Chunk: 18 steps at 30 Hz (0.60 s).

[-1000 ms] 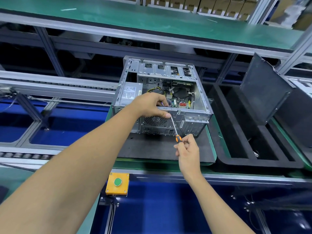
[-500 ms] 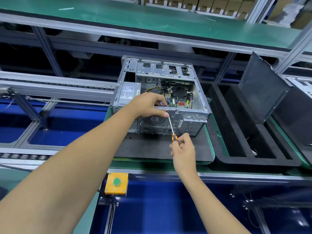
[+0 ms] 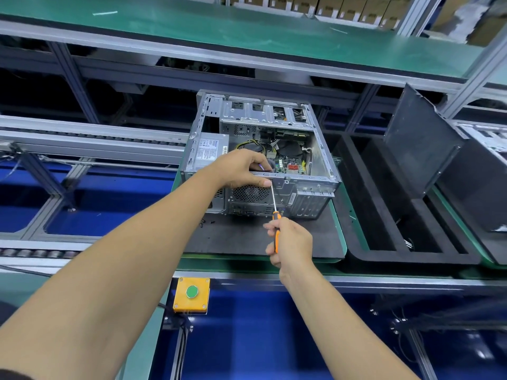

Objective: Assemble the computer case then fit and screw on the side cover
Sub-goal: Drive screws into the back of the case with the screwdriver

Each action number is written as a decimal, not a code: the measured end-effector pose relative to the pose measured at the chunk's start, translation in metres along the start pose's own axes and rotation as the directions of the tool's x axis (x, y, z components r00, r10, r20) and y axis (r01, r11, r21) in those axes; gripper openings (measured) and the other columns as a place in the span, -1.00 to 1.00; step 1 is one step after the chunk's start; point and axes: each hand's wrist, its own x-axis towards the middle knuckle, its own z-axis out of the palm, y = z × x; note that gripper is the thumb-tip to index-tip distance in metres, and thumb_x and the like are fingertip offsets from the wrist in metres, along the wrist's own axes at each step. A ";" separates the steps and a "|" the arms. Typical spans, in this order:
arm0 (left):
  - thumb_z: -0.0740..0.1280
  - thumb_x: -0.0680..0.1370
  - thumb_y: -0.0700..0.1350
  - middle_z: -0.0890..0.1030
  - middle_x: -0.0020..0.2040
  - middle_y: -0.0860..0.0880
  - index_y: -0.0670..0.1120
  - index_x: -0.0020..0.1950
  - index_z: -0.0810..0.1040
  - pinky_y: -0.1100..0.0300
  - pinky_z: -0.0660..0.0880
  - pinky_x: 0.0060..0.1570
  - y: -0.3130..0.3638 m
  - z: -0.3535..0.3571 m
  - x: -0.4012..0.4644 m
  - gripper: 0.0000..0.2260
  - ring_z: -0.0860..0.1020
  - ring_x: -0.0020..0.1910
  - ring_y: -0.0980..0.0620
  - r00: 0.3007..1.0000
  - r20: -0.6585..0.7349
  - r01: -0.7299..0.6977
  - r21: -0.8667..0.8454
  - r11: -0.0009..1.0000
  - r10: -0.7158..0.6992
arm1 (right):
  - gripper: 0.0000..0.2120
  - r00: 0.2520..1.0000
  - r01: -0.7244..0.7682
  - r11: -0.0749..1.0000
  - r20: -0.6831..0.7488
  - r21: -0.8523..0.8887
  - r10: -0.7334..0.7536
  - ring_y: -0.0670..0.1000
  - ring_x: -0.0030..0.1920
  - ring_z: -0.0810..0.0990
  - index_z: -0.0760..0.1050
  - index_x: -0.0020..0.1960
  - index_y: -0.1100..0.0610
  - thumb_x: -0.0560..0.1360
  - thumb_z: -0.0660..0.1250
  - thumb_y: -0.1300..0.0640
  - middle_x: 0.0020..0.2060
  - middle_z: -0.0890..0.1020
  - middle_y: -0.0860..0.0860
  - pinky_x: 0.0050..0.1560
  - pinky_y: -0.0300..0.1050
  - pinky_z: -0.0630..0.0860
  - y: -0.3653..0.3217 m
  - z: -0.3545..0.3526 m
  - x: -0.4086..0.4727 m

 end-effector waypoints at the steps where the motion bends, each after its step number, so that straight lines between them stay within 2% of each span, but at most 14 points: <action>1: 0.55 0.39 0.23 0.47 -0.14 0.66 0.15 0.11 0.63 -0.01 0.51 0.28 0.000 -0.001 0.000 -0.64 0.59 0.16 0.26 1.000 0.005 -0.002 -0.011 1.000 0.002 | -0.84 1.000 -0.029 1.000 -0.007 0.005 0.029 0.00 -0.62 0.31 0.62 -0.23 0.18 0.47 0.30 0.27 -0.45 0.51 -0.04 -0.59 -0.30 0.12 -0.002 0.001 0.001; 4: 0.56 0.38 0.22 0.48 -0.12 0.63 0.16 0.11 0.64 -0.02 0.51 0.29 0.000 -0.001 0.000 -0.64 0.58 0.17 0.25 1.000 0.014 -0.002 -0.023 1.000 0.002 | -0.86 0.999 -0.040 0.999 -0.032 -0.001 0.040 -0.01 -0.58 0.24 0.60 -0.22 0.17 0.49 0.33 0.24 -0.41 0.46 -0.01 -0.59 -0.28 0.11 -0.003 0.002 0.003; 8: 0.56 0.38 0.22 0.49 -0.13 0.63 0.17 0.11 0.65 -0.02 0.51 0.29 0.000 -0.002 -0.001 -0.64 0.58 0.17 0.25 1.000 0.029 0.000 -0.035 0.999 0.001 | -0.82 0.993 0.098 0.995 -0.064 -0.026 -0.099 -0.04 -0.61 0.29 0.43 -0.03 0.23 0.61 0.34 0.12 -0.35 0.53 0.03 -0.61 -0.27 0.18 0.003 0.005 0.002; 15: 0.55 0.39 0.24 0.51 -0.02 0.50 0.19 0.14 0.65 0.03 0.51 0.28 0.001 -0.003 -0.002 -0.63 0.57 0.19 0.22 1.000 0.024 -0.013 0.003 1.000 0.013 | -0.82 0.993 0.078 0.997 -0.081 -0.030 -0.080 -0.01 -0.58 0.38 0.50 -0.17 0.19 0.60 0.30 0.17 -0.42 0.57 0.07 -0.62 -0.28 0.23 -0.001 0.000 0.003; 18: 0.54 0.40 0.22 0.55 0.01 0.43 0.18 0.14 0.65 0.04 0.50 0.29 0.001 -0.003 -0.001 -0.64 0.57 0.19 0.22 1.000 0.015 -0.017 -0.002 1.000 0.017 | -0.84 0.994 0.068 0.997 -0.087 -0.032 -0.071 -0.02 -0.58 0.33 0.48 -0.17 0.18 0.58 0.31 0.18 -0.41 0.58 0.07 -0.62 -0.27 0.21 -0.004 -0.001 0.002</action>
